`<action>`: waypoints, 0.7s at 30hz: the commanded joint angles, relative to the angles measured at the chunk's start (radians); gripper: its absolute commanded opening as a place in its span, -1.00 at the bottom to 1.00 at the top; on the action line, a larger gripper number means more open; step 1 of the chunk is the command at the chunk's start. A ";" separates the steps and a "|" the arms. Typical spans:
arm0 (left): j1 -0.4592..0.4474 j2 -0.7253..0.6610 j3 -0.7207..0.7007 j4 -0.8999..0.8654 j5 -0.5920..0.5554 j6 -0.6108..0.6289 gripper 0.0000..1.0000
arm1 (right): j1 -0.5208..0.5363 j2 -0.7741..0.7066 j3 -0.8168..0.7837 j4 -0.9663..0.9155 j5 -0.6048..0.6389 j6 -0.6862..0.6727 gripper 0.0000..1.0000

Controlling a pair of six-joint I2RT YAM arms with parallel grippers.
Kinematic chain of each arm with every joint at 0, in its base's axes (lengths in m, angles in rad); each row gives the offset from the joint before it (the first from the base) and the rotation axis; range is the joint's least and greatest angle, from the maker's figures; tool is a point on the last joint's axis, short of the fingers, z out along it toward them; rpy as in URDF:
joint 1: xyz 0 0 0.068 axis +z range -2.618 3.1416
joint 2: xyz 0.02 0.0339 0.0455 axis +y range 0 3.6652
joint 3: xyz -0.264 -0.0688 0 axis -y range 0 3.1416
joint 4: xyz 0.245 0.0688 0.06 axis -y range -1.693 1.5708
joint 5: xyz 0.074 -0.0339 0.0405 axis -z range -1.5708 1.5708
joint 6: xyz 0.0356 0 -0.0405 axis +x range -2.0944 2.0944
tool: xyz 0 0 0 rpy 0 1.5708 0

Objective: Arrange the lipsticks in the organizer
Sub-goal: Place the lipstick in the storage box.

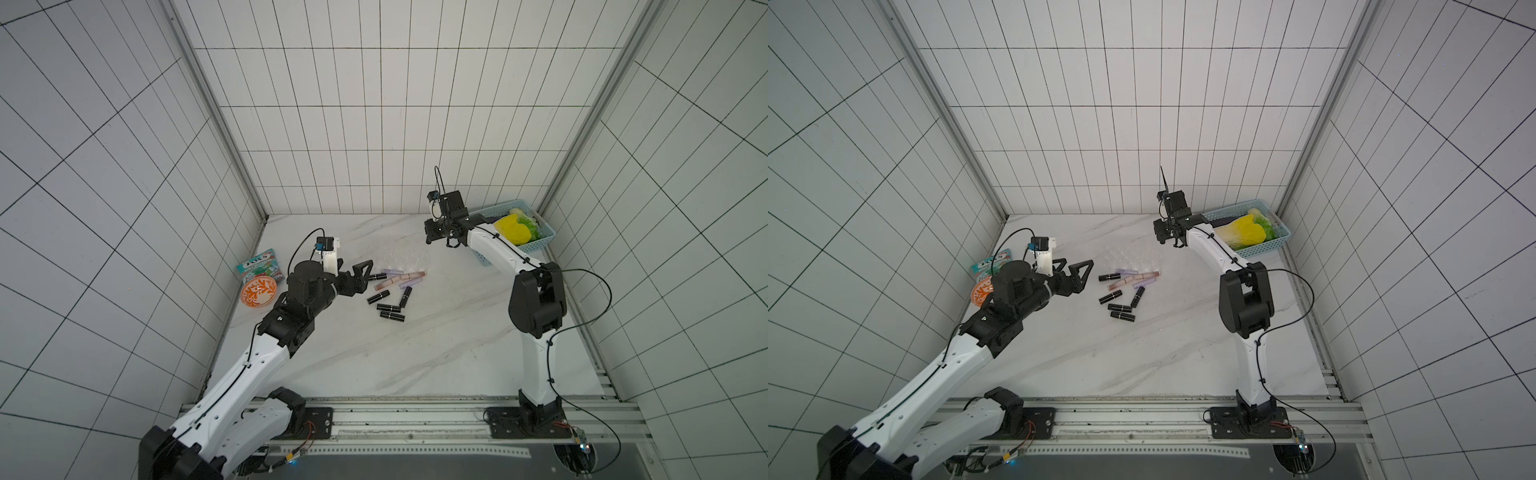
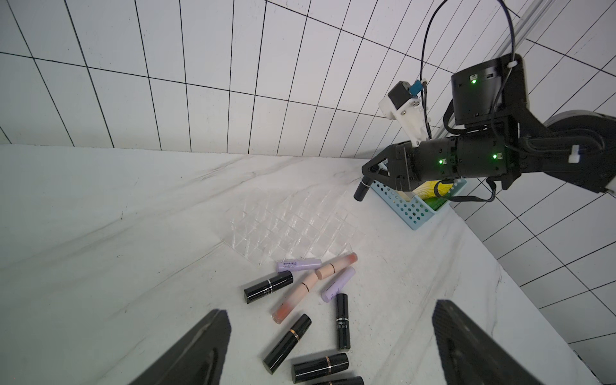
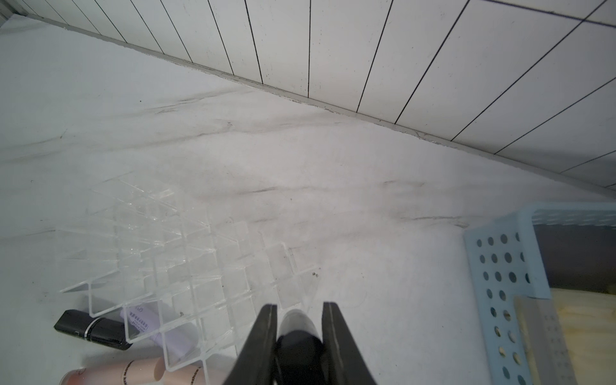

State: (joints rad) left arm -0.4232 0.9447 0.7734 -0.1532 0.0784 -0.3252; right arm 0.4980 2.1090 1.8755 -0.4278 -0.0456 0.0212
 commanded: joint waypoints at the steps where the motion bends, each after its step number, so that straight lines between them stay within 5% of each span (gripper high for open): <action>1: 0.005 -0.015 -0.012 0.021 -0.009 -0.002 0.87 | 0.010 0.034 0.047 0.027 -0.028 0.016 -0.63; 21: 0.006 -0.015 -0.010 0.026 -0.004 -0.003 0.85 | 0.064 0.031 -0.003 0.038 -0.019 -0.004 -0.62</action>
State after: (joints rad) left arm -0.4225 0.9428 0.7715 -0.1490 0.0784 -0.3252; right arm 0.5461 2.1620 1.8812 -0.4023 -0.0738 0.0292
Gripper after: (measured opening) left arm 0.925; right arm 0.233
